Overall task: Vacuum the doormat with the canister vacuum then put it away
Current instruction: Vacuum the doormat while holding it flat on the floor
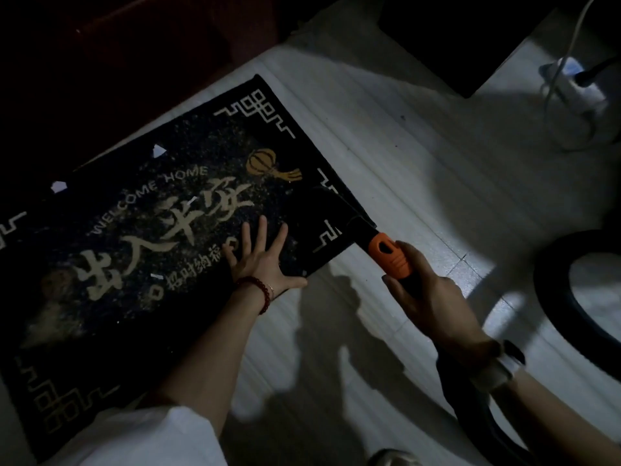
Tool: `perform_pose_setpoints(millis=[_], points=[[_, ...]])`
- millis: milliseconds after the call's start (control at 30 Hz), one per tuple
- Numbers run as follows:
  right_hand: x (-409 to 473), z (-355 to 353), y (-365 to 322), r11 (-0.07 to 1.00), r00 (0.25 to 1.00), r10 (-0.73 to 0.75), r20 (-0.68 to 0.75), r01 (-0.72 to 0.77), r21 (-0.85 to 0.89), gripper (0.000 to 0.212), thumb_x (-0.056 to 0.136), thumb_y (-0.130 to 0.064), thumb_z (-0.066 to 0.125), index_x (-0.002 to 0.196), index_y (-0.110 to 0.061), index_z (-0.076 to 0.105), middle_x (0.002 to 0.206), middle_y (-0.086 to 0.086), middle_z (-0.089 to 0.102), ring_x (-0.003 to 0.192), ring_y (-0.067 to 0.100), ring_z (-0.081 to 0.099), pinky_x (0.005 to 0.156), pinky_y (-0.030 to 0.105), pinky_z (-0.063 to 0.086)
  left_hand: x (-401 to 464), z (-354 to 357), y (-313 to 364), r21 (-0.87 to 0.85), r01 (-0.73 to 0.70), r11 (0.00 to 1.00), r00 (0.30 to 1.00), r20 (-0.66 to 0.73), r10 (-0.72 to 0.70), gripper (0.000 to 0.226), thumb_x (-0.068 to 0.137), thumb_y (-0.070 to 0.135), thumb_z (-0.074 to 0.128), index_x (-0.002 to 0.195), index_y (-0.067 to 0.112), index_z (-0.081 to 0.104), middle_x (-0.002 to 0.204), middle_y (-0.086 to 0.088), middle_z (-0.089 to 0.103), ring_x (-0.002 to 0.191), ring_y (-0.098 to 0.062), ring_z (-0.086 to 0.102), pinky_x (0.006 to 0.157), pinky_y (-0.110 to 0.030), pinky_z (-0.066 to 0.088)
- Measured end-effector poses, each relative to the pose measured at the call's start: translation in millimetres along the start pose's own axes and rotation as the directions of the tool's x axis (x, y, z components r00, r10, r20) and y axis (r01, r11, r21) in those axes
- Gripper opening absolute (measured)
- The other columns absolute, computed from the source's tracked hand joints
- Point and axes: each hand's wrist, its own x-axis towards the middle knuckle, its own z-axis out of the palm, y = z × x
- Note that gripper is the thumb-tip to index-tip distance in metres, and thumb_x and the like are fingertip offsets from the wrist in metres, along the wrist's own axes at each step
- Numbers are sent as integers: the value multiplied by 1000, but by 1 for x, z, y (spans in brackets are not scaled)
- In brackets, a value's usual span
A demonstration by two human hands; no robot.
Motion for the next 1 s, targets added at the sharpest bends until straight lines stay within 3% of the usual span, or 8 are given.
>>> perform_pose_setpoints(millis=[133, 267, 500, 667, 800, 1000], points=[[16, -2, -16, 996, 996, -86, -31, 85, -24, 60, 89, -45, 51, 142, -31, 25, 111, 12, 65, 87, 30, 63, 73, 32, 48, -2, -6, -5, 34, -22, 999, 1000, 21, 21, 101, 72, 67, 60, 146, 40, -4, 154, 4, -25, 141, -25, -24, 112, -58, -3], [74, -3, -53, 991, 990, -130, -52, 129, -22, 55, 92, -45, 46, 141, -29, 26, 109, 13, 64, 77, 26, 56, 67, 30, 41, -7, -5, -16, 84, -50, 995, 999, 18, 49, 96, 75, 62, 61, 146, 40, 0, 155, 3, -21, 143, -24, -20, 117, -51, -3], [150, -11, -102, 986, 985, -163, -47, 164, 12, 50, 92, -44, 47, 136, -23, 34, 112, 14, 62, 94, 34, 59, 69, 33, 43, -7, -4, -9, -24, 135, 990, 988, 83, -133, 113, 71, 57, 68, 144, 39, -17, 151, -1, -31, 139, -34, -27, 110, -63, 1], [105, -9, -56, 992, 993, -104, -61, 108, 65, 48, 92, -46, 46, 134, -27, 33, 100, 9, 64, 80, 31, 61, 69, 37, 49, -5, -3, -12, -81, 139, 987, 988, 76, -133, 114, 70, 55, 71, 143, 41, -16, 150, 3, -34, 139, -31, -28, 110, -64, 1], [33, -9, -12, 1000, 998, 0, -69, -2, -32, 53, 91, -43, 49, 139, -30, 28, 98, 9, 64, 76, 29, 58, 63, 26, 35, -5, -3, -13, -87, 131, 988, 989, 79, -124, 113, 70, 57, 70, 143, 42, -15, 150, 3, -34, 139, -31, -28, 110, -65, 1], [-8, -7, 4, 996, 996, 79, -35, -80, -31, 57, 89, -43, 52, 140, -31, 28, 106, 11, 67, 70, 21, 53, 64, 23, 33, -8, -3, -14, -26, 120, 992, 991, 64, -118, 112, 69, 63, 66, 144, 42, -13, 152, 3, -31, 140, -31, -25, 110, -63, 3]])
